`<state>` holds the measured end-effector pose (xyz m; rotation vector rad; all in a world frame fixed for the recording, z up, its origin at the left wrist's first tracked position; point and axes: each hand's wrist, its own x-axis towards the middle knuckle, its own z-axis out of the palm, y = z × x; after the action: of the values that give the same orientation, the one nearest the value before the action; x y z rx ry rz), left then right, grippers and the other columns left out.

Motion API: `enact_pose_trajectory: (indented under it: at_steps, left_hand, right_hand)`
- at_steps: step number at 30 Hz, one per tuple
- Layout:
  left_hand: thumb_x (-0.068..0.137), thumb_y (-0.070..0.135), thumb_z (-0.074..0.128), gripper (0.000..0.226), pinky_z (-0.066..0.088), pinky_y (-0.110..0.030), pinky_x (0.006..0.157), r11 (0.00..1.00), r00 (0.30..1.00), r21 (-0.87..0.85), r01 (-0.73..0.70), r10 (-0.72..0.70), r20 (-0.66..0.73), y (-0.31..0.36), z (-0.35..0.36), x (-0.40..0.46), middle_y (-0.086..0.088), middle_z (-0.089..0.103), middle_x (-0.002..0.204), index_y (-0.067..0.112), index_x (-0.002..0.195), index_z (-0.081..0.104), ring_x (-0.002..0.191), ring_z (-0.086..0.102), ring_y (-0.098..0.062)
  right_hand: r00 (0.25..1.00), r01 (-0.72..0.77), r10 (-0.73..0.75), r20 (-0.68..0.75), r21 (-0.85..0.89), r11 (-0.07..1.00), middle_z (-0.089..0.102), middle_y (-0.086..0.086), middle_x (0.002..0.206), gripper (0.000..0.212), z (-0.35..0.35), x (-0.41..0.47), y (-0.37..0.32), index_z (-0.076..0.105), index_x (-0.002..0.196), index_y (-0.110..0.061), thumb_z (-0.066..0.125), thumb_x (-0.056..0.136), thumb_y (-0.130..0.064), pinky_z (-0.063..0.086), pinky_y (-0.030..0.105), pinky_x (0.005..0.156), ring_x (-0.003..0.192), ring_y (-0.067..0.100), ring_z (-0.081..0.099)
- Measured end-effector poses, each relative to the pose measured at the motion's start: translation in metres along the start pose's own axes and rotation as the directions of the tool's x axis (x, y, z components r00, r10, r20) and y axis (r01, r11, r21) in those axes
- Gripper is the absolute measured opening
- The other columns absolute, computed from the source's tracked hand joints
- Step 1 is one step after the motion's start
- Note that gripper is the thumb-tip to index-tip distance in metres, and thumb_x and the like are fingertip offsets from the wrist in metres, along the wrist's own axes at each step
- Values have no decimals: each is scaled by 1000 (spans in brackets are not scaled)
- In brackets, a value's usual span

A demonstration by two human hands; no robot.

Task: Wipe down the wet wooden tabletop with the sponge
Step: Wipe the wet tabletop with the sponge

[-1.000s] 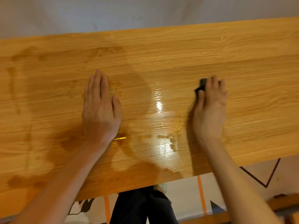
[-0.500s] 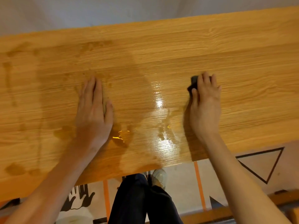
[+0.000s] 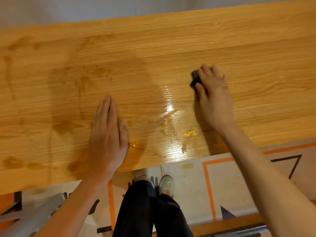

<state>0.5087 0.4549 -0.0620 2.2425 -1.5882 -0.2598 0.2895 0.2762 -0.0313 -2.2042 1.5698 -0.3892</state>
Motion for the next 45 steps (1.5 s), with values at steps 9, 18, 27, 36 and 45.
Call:
enact_pose_trajectory:
  at_steps: [9,18,27,36,45]
  left_hand:
    - [108,22,31,54,18,-43,126,998,998,40,-43,45,-35,-2,3,1,-17,22,165,-5,155,27,155,17,-28]
    - [108,28,28,57,11,-33,127,997,1000,75,20,-20,-5,3,0,2,-9,17,168,2,158,23,156,12,-20]
    - [108,28,28,56,15,-40,127,997,1000,69,20,-19,-9,3,0,3,-12,20,167,1,157,24,156,14,-22]
    - [109,22,35,53,20,-43,126,998,999,60,11,-10,-31,5,-2,2,-12,23,166,1,157,27,155,17,-22]
    - [108,25,32,55,20,-44,125,996,1000,83,14,-12,-22,3,-3,5,-12,21,167,1,157,27,155,17,-22]
  right_hand:
    - [984,156,-160,80,56,986,35,2,154,44,-12,-125,14,44,143,-9,47,101,-22,20,43,121,148,18,18]
    - [992,123,-123,11,54,991,41,9,151,42,-7,-9,24,46,142,-7,42,102,-21,24,49,117,146,30,23]
    - [914,356,-369,168,103,929,38,1,153,43,-20,-128,36,44,143,-12,42,101,-23,17,42,122,148,18,19]
    - [958,273,-280,65,95,957,41,3,151,41,20,-46,-9,49,140,-10,44,102,-25,3,29,121,147,21,20]
    - [876,424,-442,190,129,896,46,5,147,39,14,-68,-21,51,138,-9,46,101,-21,17,42,121,145,24,26]
